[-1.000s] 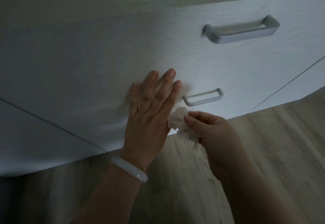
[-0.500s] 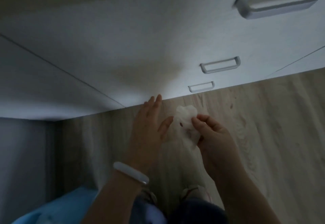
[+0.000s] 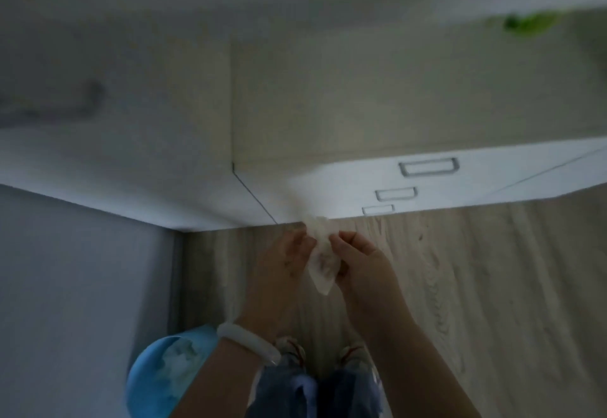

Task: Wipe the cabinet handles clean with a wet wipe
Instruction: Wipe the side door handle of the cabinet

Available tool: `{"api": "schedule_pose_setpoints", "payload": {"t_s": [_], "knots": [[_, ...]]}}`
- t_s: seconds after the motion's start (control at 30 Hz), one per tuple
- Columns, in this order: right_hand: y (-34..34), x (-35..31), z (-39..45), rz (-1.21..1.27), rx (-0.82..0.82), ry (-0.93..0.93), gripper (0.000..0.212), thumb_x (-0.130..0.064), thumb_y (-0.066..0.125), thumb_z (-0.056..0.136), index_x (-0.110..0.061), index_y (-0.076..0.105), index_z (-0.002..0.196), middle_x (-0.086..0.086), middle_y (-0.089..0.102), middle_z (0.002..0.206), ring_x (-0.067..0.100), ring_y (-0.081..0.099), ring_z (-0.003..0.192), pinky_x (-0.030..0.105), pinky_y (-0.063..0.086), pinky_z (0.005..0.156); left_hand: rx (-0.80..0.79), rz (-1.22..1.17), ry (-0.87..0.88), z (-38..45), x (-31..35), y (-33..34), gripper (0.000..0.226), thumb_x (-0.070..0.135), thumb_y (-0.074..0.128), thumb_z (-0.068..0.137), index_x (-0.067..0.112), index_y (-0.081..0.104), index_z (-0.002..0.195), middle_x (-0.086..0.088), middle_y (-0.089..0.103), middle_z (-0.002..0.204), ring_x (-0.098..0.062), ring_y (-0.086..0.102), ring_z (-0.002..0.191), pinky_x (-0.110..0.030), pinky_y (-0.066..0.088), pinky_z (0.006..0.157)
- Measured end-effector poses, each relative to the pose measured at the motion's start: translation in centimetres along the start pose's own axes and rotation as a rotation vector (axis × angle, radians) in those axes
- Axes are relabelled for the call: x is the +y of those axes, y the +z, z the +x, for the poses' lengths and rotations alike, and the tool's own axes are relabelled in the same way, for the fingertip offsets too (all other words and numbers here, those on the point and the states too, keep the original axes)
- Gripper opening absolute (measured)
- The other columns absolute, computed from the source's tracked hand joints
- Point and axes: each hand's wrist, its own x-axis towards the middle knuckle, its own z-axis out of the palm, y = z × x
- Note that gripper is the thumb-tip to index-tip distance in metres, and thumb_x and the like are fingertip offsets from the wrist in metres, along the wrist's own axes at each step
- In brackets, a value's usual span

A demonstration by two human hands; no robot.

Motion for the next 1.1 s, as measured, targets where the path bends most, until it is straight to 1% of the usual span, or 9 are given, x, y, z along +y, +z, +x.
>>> {"api": "schedule_pose_setpoints", "payload": {"t_s": [0.1, 0.2, 0.37, 0.53, 0.7, 0.83, 0.9, 0.97, 1.1], "knots": [[2.2, -5.6, -5.4, -0.072, -0.051, -0.016, 0.011, -0.012, 0.062, 0.09, -0.007, 0.071, 0.087, 0.017, 0.069, 0.085, 0.028, 0.064, 0.076, 0.04, 0.052, 0.074, 0.019, -0.282, -0.099, -3.6, 7.3, -3.0, 0.013, 0.021, 0.052, 0.096, 0.016, 0.063, 0.091, 0.007, 0.071, 0.079, -0.01, 0.067, 0.08, -0.018, 0.052, 0.072], [4.8, -10.7, -10.0, -0.187, -0.091, -0.062, 0.01, -0.014, 0.064, 0.089, -0.01, 0.073, 0.086, 0.011, 0.073, 0.083, 0.025, 0.068, 0.077, 0.039, 0.054, 0.072, -0.024, -0.351, -0.126, -7.1, 13.1, -6.4, 0.018, 0.012, 0.046, 0.101, 0.003, 0.062, 0.099, -0.009, 0.071, 0.096, -0.022, 0.069, 0.089, -0.022, 0.056, 0.08], [9.6, -16.9, -15.2, -0.344, -0.191, -0.175, 0.008, -0.013, 0.07, 0.085, -0.013, 0.074, 0.078, 0.014, 0.072, 0.084, 0.031, 0.068, 0.082, 0.048, 0.056, 0.078, 0.131, -0.481, -0.11, -11.3, 18.9, -11.6, 0.026, 0.017, 0.062, 0.093, 0.003, 0.064, 0.115, -0.015, 0.072, 0.108, -0.027, 0.071, 0.1, -0.043, 0.056, 0.093], [14.4, -19.7, -17.1, -0.641, -0.391, -0.353, 0.01, -0.015, 0.066, 0.088, -0.014, 0.07, 0.078, 0.005, 0.071, 0.078, 0.017, 0.064, 0.072, 0.017, 0.049, 0.057, 0.297, -0.739, -0.206, -13.6, 19.9, -15.0, 0.028, 0.019, 0.069, 0.088, 0.003, 0.068, 0.111, -0.014, 0.073, 0.107, -0.032, 0.068, 0.105, -0.05, 0.052, 0.097], [19.4, -20.2, -15.3, -1.027, -0.404, -0.545, 0.017, -0.022, 0.062, 0.091, -0.021, 0.061, 0.074, -0.003, 0.064, 0.076, 0.013, 0.059, 0.072, 0.022, 0.047, 0.063, 0.51, -0.918, -0.28, -13.9, 18.8, -19.3, 0.023, 0.011, 0.062, 0.092, -0.009, 0.064, 0.102, -0.026, 0.07, 0.101, -0.036, 0.068, 0.091, -0.042, 0.058, 0.077], [23.0, -21.0, -12.2, -1.17, -0.358, -0.715, 0.013, -0.02, 0.054, 0.096, -0.016, 0.061, 0.085, 0.002, 0.065, 0.083, 0.017, 0.061, 0.076, 0.019, 0.042, 0.059, 0.64, -0.95, -0.286, -12.9, 17.2, -22.7, 0.015, 0.007, 0.059, 0.092, -0.006, 0.063, 0.098, -0.023, 0.067, 0.096, -0.04, 0.066, 0.094, -0.054, 0.054, 0.086], [24.8, -21.6, -9.9, -1.246, -0.356, -0.866, 0.015, -0.018, 0.05, 0.099, -0.017, 0.065, 0.102, 0.004, 0.067, 0.104, 0.019, 0.062, 0.097, 0.018, 0.043, 0.075, 0.692, -0.905, -0.285, -12.0, 16.4, -23.9, 0.011, 0.008, 0.057, 0.095, -0.002, 0.061, 0.093, -0.022, 0.064, 0.094, -0.035, 0.066, 0.088, -0.044, 0.059, 0.074], [26.6, -22.0, -7.0, -1.412, -0.437, -1.004, 0.032, -0.015, 0.044, 0.101, -0.014, 0.057, 0.13, 0.004, 0.054, 0.137, 0.019, 0.048, 0.126, 0.023, 0.033, 0.105, 0.738, -0.822, -0.326, -10.6, 15.7, -24.9, 0.012, 0.012, 0.056, 0.097, 0.004, 0.057, 0.088, -0.018, 0.063, 0.09, -0.03, 0.064, 0.08, -0.038, 0.058, 0.066], [29.3, -21.9, -1.5, -1.764, -0.591, -1.266, 0.045, -0.018, 0.031, 0.104, -0.018, 0.032, 0.149, 0.003, 0.029, 0.157, 0.017, 0.026, 0.144, 0.027, 0.005, 0.119, 0.871, -0.621, -0.423, -6.6, 13.9, -26.6, 0.014, 0.018, 0.059, 0.092, 0.006, 0.058, 0.086, -0.022, 0.064, 0.095, -0.039, 0.063, 0.087, -0.055, 0.056, 0.081]]}}
